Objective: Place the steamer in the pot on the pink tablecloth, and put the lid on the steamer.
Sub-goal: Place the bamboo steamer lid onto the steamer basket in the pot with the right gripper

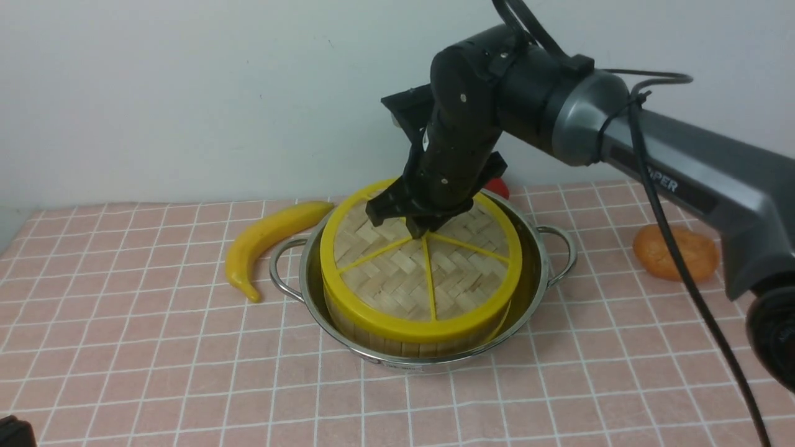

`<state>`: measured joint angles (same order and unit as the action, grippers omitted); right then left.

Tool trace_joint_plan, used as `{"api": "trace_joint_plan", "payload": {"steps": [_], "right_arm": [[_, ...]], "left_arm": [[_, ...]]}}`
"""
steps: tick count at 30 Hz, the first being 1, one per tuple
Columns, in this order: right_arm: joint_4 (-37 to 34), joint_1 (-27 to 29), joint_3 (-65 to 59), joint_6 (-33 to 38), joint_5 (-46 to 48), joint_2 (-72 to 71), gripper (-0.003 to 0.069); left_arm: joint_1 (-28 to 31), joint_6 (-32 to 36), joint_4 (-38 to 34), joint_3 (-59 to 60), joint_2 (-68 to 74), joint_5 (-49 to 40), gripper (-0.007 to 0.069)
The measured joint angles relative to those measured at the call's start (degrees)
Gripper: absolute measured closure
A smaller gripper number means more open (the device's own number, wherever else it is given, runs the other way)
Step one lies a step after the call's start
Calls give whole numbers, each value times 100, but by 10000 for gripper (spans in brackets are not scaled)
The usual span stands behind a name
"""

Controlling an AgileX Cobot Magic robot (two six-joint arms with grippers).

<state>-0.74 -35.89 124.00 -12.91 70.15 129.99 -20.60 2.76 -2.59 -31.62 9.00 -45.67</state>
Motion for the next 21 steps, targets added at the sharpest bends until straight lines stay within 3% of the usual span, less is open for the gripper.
{"api": "trace_joint_plan", "payload": {"steps": [21], "right_arm": [[74, 0, 442, 11, 30, 329, 513]], "left_arm": [[0, 0, 11, 0, 0, 0, 626]]}}
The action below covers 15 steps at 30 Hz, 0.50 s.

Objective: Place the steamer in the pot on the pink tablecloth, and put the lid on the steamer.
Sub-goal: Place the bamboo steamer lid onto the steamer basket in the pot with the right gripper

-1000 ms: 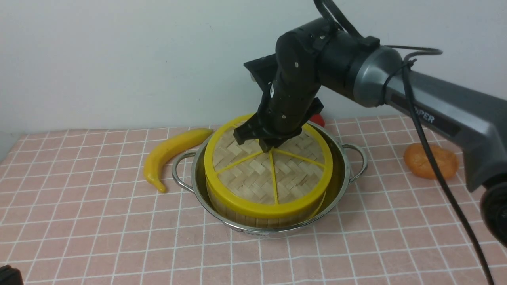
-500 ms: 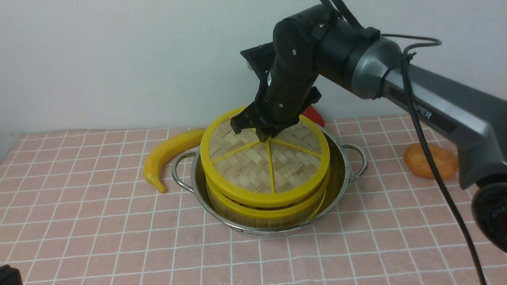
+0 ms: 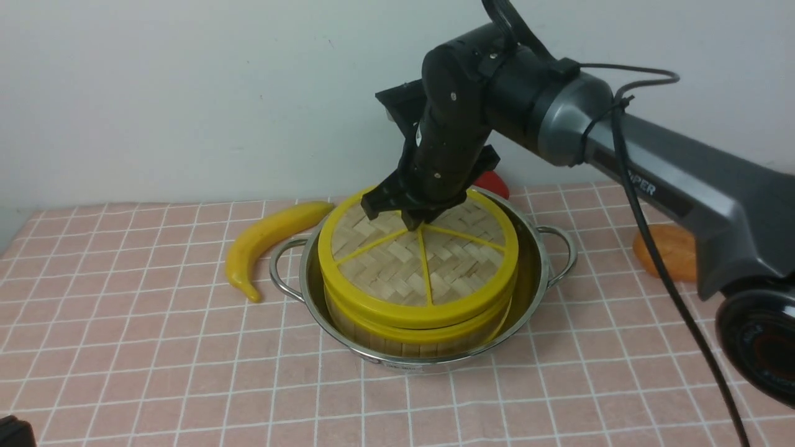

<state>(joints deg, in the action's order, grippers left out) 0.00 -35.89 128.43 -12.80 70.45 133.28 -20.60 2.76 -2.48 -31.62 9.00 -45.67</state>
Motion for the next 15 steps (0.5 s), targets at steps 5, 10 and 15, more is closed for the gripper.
{"api": "trace_joint_plan", "payload": {"steps": [5, 10, 15], "right_arm": [[0, 0, 0, 1, 0, -22, 513], [0, 0, -36, 1, 18, -99, 513], [0, 0, -43, -17, 18, -152, 513]], "left_arm": [[0, 0, 0, 0, 0, 0, 626], [0, 0, 0, 0, 0, 0, 626], [0, 0, 0, 0, 0, 0, 626]]}}
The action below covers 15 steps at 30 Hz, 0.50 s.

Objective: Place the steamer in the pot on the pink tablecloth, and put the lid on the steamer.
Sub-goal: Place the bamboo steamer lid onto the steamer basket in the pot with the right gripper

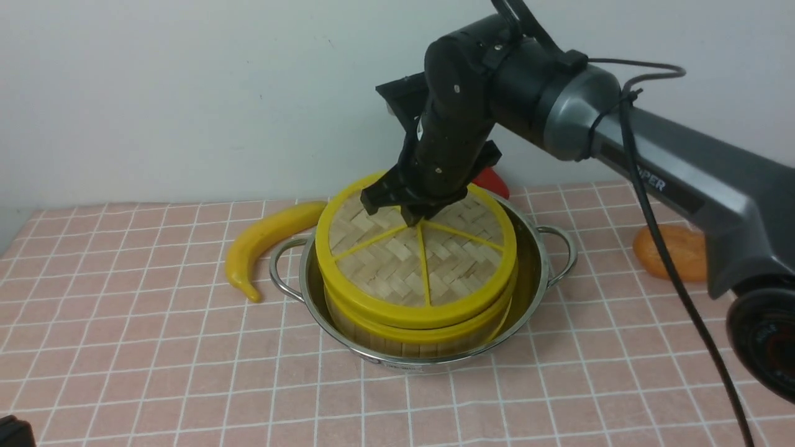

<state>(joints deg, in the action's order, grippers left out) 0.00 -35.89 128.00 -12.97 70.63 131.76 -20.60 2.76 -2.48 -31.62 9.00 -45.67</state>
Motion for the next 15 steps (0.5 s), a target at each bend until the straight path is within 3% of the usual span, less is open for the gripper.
{"api": "trace_joint_plan", "payload": {"steps": [15], "right_arm": [[-188, 0, -81, 0, 7, -298, 513]], "left_arm": [[0, 0, 0, 0, 0, 0, 626]]}}
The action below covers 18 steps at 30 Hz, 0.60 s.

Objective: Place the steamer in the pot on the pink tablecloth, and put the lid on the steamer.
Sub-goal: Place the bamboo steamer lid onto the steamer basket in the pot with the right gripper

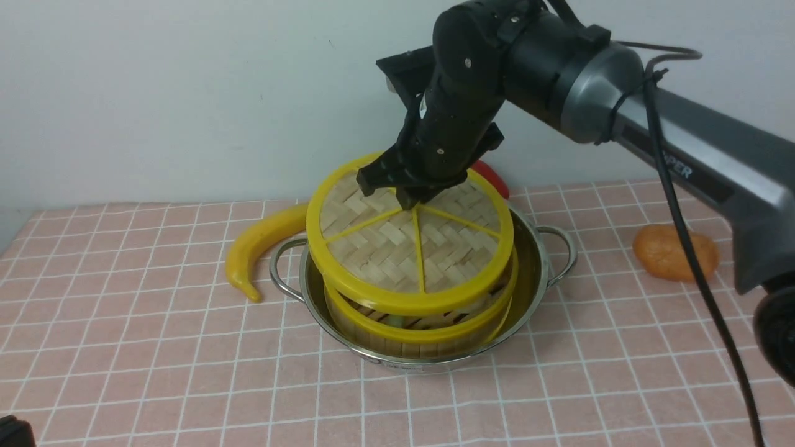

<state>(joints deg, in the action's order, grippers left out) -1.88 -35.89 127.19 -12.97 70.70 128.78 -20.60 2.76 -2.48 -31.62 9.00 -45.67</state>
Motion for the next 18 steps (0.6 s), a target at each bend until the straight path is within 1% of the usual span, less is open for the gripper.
{"api": "trace_joint_plan", "payload": {"steps": [4, 8, 11, 18], "right_arm": [[-36, 0, -319, 0, -6, -170, 513], [297, 0, -534, -4, 11, -323, 513], [372, 0, -547, -4, 11, -323, 513], [254, 0, -547, -4, 11, -226, 513]], "left_arm": [[0, 0, 0, 0, 0, 0, 626], [0, 0, 22, 0, 0, 0, 626], [0, 0, 107, 0, 0, 0, 626], [0, 0, 161, 0, 0, 0, 625]]}}
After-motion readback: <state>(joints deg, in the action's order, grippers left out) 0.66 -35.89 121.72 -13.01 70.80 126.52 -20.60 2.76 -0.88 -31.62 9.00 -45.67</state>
